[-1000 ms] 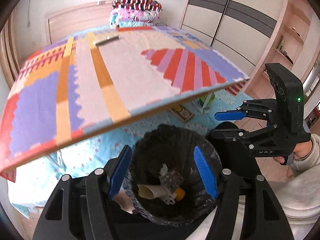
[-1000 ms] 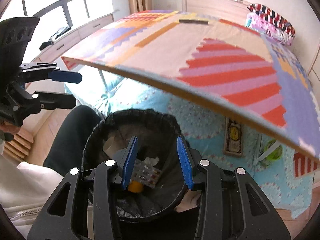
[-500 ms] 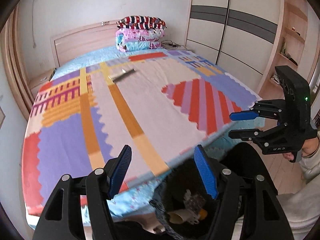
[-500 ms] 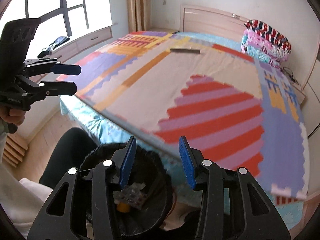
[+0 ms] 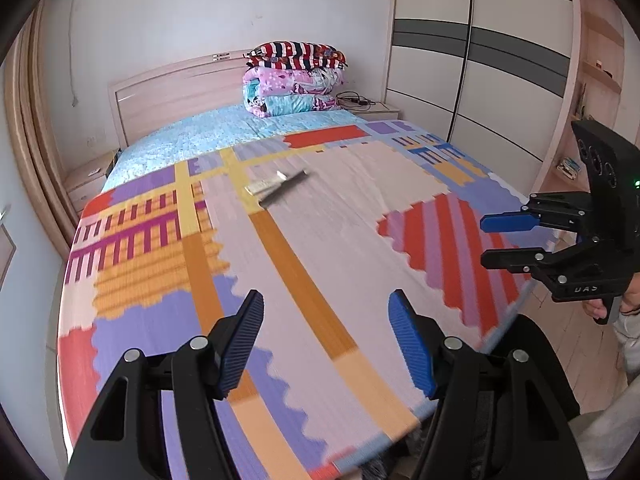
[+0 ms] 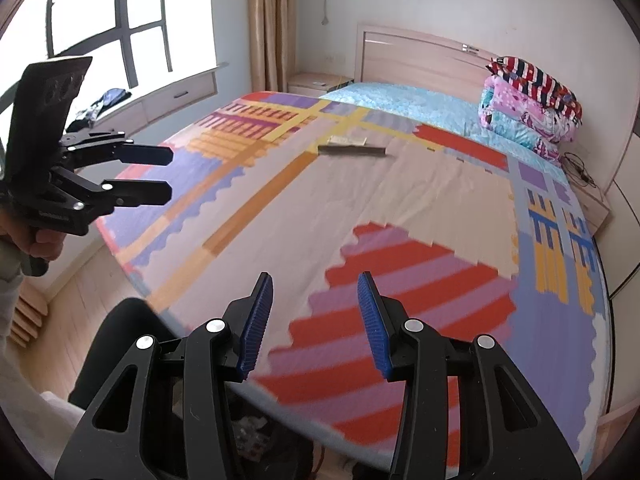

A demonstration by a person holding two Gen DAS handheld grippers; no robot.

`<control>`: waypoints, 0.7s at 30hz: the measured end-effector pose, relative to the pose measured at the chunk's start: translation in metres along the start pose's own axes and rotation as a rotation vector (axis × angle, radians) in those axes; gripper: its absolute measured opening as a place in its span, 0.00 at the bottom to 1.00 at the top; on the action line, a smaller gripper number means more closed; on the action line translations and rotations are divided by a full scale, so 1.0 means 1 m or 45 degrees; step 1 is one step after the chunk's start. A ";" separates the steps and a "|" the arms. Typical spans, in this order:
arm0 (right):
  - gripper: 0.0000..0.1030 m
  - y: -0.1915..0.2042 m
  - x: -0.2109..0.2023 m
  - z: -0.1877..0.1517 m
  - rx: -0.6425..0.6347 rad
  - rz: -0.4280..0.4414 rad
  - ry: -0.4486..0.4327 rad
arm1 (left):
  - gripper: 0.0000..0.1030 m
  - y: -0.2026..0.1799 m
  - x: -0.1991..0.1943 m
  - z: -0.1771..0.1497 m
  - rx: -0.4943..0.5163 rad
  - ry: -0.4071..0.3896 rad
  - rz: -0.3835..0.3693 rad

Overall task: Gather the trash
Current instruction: 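Move both open tools back toward the dark strip and white card, then grasp the dark strip with the left tool while the right tool grasps the white card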

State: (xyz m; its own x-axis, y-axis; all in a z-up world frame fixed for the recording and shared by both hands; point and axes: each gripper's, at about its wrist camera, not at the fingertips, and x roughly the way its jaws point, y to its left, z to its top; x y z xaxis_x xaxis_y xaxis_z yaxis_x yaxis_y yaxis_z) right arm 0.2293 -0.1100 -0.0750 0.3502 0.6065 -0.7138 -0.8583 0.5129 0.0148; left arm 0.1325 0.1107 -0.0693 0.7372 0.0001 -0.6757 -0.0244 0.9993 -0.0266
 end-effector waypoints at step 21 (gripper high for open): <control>0.43 -0.052 0.089 0.098 0.000 -0.009 0.030 | 0.54 0.074 0.124 0.065 -0.005 0.071 -0.011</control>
State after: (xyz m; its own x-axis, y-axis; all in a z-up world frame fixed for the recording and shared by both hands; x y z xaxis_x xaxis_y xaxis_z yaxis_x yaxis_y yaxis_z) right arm 0.3413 -0.0235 -0.0705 0.3471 0.5885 -0.7302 -0.8558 0.5173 0.0100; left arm 0.2660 0.1871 -0.1067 0.6983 -0.0103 -0.7157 -0.0213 0.9992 -0.0352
